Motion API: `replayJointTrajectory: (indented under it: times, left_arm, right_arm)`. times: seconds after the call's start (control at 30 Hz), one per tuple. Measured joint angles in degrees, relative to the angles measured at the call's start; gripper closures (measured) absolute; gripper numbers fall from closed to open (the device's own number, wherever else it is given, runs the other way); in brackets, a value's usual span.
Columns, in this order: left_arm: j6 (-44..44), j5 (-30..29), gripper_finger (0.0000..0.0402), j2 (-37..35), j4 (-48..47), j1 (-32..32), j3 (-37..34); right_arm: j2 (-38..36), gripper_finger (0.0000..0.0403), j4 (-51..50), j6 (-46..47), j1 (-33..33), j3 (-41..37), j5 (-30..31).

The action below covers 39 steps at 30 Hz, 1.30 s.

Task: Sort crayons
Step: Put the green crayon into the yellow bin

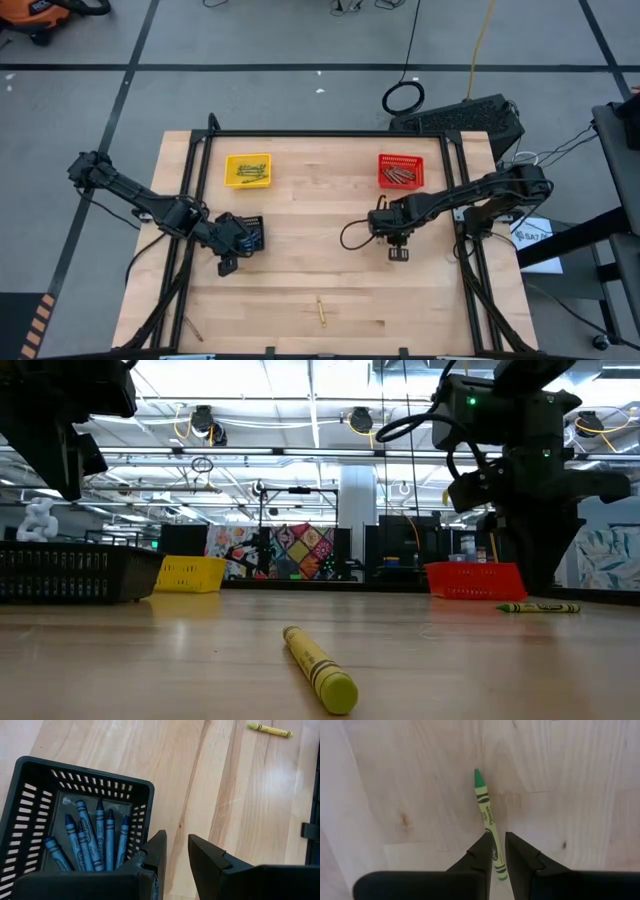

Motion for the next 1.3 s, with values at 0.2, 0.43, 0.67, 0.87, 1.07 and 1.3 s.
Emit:
replayJointTrajectory:
  times: [0.2, 0.43, 0.67, 0.87, 1.07, 1.3]
  left_arm:
    - [-0.04, -0.01, 0.0317, 0.0, 0.0, 0.0, 0.0]
    - [0.0, -0.01, 0.0317, 0.02, 0.0, 0.0, 0.0]
    - [0.02, -0.02, 0.0317, 0.02, 0.0, 0.0, 0.0]
    - [0.02, -0.16, 0.0317, 0.02, 0.0, 0.0, 0.0]
    - [0.07, -1.55, 0.0317, 0.02, 0.02, 0.02, 0.0]
    - [-0.03, -2.7, 0.0317, 0.02, 0.05, 0.02, 0.0]
  right_arm:
    - [0.43, 0.0367, 1.29, 0.05, 0.02, -0.65, -0.99]
    - [0.52, 0.0367, 5.04, 1.3, 0.07, -3.31, -1.26]
    - [0.28, 0.0367, 8.33, 3.05, 0.07, -6.37, -1.05]
    - [0.2, 0.0367, 11.05, 7.12, 0.12, -8.77, 1.14]
    - [0.22, 0.0388, 11.49, 9.16, 0.07, -9.03, 1.17]
    - [0.33, 0.04, 11.51, 12.06, 0.04, -9.05, 0.69]
